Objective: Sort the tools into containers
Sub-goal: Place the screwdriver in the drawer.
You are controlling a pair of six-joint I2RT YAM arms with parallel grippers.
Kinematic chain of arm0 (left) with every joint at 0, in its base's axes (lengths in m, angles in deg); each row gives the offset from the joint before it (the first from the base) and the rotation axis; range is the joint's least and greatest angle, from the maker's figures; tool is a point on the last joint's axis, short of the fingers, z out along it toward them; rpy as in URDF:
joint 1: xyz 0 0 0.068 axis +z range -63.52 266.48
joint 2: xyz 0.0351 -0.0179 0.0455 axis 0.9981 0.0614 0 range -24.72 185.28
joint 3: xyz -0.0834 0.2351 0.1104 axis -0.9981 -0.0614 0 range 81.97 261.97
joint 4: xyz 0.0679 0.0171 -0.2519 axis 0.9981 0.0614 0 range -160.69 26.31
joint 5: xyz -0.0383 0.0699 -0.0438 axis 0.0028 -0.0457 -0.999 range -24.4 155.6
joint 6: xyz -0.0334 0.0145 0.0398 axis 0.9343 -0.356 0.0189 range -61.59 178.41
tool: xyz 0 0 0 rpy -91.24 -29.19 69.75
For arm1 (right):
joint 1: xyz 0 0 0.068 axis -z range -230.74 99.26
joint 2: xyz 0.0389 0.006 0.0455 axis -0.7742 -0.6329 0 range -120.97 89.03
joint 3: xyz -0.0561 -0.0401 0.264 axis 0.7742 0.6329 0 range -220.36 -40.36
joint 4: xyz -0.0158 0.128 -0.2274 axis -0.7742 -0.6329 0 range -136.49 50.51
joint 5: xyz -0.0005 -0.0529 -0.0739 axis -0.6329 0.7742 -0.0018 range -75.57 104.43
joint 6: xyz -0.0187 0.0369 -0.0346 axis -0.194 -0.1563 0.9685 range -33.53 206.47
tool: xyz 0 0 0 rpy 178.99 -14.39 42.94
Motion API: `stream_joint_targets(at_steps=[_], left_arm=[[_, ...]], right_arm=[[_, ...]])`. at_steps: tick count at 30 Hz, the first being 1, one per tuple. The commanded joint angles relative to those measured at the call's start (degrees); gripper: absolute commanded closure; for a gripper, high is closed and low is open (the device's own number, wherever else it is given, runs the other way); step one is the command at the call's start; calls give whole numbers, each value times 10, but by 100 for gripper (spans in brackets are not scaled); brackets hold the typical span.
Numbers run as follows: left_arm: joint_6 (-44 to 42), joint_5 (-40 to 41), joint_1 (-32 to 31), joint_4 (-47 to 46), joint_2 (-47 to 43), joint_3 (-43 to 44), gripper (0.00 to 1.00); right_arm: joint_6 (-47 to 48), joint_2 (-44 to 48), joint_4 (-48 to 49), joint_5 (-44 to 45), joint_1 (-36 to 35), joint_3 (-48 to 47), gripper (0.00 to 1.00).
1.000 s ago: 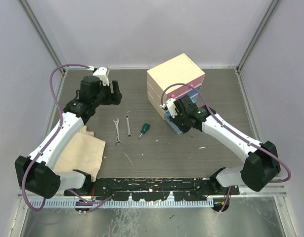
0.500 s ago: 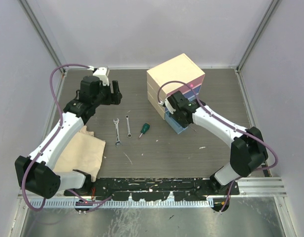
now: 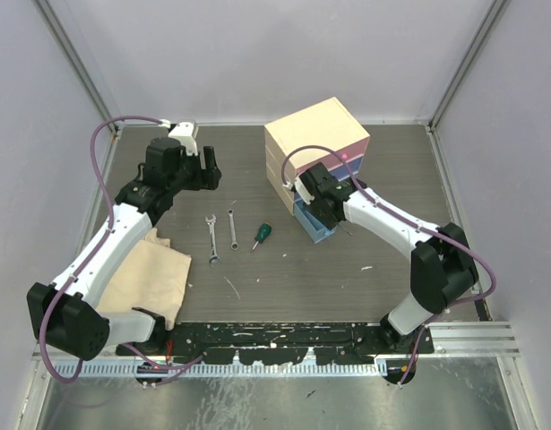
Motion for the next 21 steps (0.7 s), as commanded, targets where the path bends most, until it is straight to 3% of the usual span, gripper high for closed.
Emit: stream_joint_targets(at_steps=[1, 10, 21], left_arm=[[-9, 1, 2, -16, -6, 3, 25], [-10, -1, 3, -16, -5, 3, 25], [-8, -2, 2, -16, -6, 3, 25]], right_arm=[[-5, 32, 72, -16, -1, 5, 73], [-35, 103, 97, -28, 0, 39, 64], [-86, 182, 103, -19, 10, 63, 62]])
